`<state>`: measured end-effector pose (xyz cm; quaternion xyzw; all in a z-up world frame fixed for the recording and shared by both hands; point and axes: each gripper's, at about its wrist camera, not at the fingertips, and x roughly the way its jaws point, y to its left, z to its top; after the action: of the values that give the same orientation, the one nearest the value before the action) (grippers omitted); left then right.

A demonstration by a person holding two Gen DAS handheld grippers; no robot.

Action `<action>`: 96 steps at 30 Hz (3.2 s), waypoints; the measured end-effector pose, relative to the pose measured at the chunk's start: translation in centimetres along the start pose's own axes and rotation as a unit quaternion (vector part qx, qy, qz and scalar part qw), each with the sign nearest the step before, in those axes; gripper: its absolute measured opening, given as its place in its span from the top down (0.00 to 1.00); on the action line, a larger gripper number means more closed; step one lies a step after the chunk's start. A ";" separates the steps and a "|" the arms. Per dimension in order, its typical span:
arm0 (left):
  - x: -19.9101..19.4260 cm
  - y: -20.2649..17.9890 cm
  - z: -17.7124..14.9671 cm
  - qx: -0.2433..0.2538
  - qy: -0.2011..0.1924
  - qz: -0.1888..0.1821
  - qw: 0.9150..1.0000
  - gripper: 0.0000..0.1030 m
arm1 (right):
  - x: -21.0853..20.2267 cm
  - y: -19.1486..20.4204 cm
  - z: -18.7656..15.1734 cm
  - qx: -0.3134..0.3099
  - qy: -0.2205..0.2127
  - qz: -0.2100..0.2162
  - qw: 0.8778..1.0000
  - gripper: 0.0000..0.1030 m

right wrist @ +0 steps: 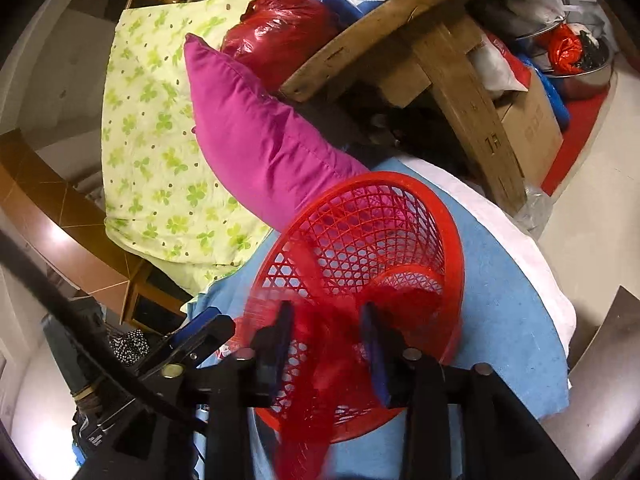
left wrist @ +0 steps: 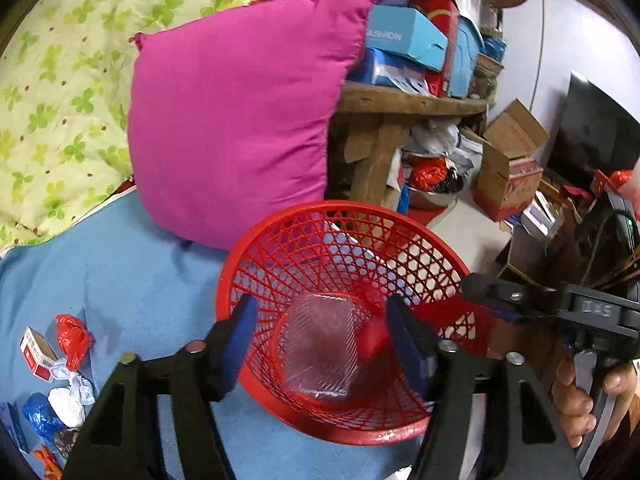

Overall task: Collect trash
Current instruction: 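Carry both items over the red basket and open both tools to drop them, then grasp the black plastic bag bundle with the right tool, then grasp the orange wrapped bag with the left tool while the right tool holds the black bag, then carry the black bag over the red basket with the right tool while the left tool holds the orange bag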

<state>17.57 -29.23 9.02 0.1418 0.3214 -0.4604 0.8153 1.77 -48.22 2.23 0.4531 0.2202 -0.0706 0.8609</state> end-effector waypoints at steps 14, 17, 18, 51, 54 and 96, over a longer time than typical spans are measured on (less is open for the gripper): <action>-16.2 15.4 -11.0 -0.104 -0.084 0.202 0.970 0.32 | -1.9 11.8 -3.7 -0.168 -0.096 0.081 0.978 0.34; -20.1 20.0 -15.7 -0.140 -0.078 0.292 0.943 0.30 | 1.0 16.1 -5.9 -0.219 -0.059 0.098 0.969 0.34; -21.1 21.5 -17.4 -0.149 -0.069 0.324 0.931 0.30 | 2.3 17.5 -6.9 -0.235 -0.043 0.101 0.966 0.34; -11.5 33.0 -26.3 -0.364 0.027 0.198 0.910 0.51 | 31.8 23.7 -23.5 -0.427 0.274 0.059 0.860 0.56; -10.5 33.1 -26.3 -0.367 0.036 0.185 0.911 0.76 | 31.1 23.8 -23.6 -0.431 0.269 0.066 0.858 0.65; -12.2 24.7 -22.8 -0.207 0.006 0.321 0.924 0.83 | 23.2 20.9 -17.0 -0.299 0.145 0.037 0.942 0.67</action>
<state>24.84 4.07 -1.79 0.0679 0.3520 -0.0959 0.9286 23.83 -20.50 -0.70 0.1877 0.3362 0.0972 0.9177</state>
